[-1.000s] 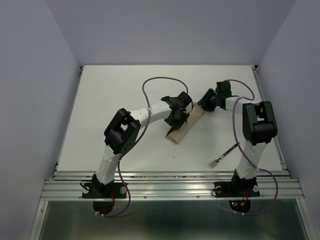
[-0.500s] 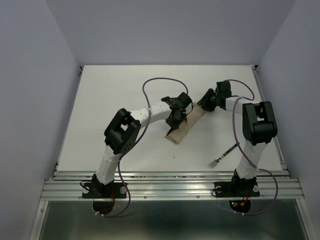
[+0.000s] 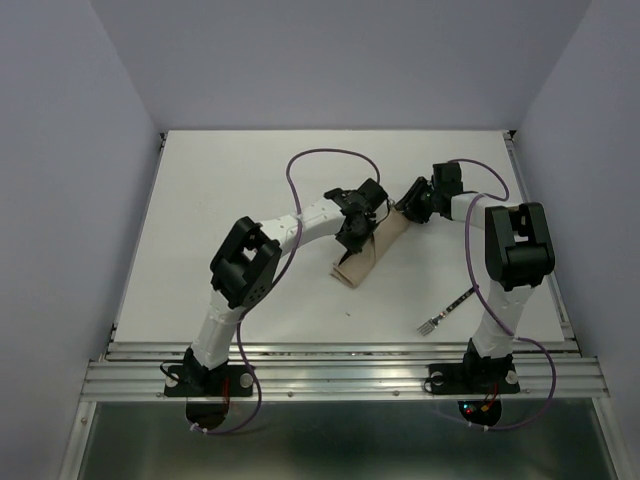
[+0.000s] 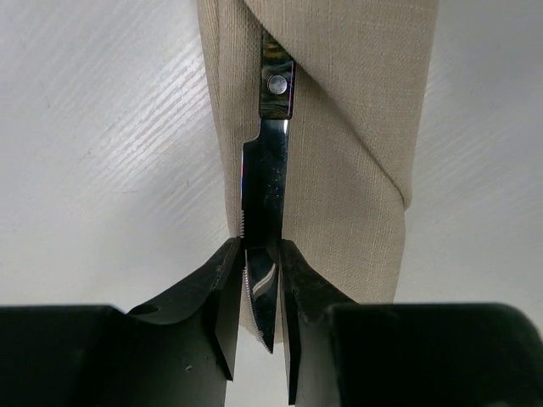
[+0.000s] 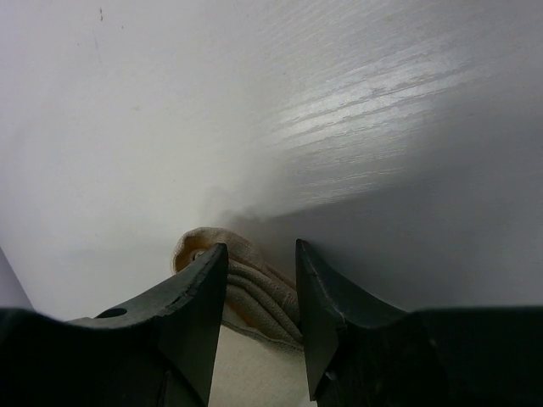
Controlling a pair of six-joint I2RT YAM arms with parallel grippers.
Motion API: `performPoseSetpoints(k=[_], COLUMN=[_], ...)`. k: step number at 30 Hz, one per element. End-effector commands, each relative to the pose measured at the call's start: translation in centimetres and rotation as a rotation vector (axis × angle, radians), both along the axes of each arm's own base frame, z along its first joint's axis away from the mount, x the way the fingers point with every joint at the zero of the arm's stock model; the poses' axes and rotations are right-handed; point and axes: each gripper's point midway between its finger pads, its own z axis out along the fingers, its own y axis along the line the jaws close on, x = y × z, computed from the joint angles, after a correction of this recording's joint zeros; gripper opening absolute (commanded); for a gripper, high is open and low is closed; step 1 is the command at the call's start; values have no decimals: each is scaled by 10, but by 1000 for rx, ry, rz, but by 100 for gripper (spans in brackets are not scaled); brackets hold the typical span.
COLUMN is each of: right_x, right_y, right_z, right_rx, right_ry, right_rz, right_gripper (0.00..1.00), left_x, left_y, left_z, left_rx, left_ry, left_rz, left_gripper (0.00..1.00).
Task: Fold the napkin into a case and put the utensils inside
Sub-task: Stuff the knife into the folded napkin, then pick up the fork from the corner of the board.
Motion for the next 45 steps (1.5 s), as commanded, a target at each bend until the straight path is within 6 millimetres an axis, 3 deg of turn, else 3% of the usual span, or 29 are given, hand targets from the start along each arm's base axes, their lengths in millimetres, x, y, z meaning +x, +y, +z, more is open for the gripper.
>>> performPoseSetpoints(k=[1, 9, 15, 19, 23, 24, 27, 31, 33, 34, 39, 42, 43, 45], right_x=[-28, -31, -31, -31, -32, -30, -25, -18, -21, -29, -73, -112, -123, -160], right_y=[-2, -3, -4, -5, -21, -36, -54, -83, -100, -116, -158, -165, -166, -167], right_z=[-21, -23, -23, -20, -12, -6, 13, 60, 71, 80, 92, 81, 86, 73], right_rx=[-62, -66, -66, -76, -146, -201, -244, -329, -368, -398, -490, -522, -522, -540], right_ry=[112, 119, 118, 110, 106, 98, 52, -14, -17, -13, 30, 119, 117, 214], right_rz=[15, 12, 12, 8, -56, -127, -201, -288, -333, -377, -483, -499, -509, -513], right_gripper=[45, 45, 45, 45, 47, 50, 54, 74, 79, 82, 94, 98, 99, 100], left_x=[11, 14, 16, 17, 20, 21, 23, 27, 25, 24, 20, 17, 17, 16], left_y=[-17, -29, -30, -29, -24, -24, -21, -14, -12, -10, -1, 4, 5, 7], left_z=[12, 12, 12, 13, 20, 25, 34, 68, 82, 93, 120, 121, 129, 131], left_rx=[-41, -63, -58, -54, -46, -50, -52, -81, -102, -120, -159, -170, -188, -209], left_ry=[-29, -8, -13, -19, -46, -57, -77, -144, -166, -180, -223, -227, -243, -245], left_rz=[-2, -15, -11, -5, 16, 23, 40, 78, 83, 89, 115, 133, 146, 181], left_gripper=[27, 28, 37, 50, 57, 57, 58, 58, 58, 58, 60, 60, 60, 60])
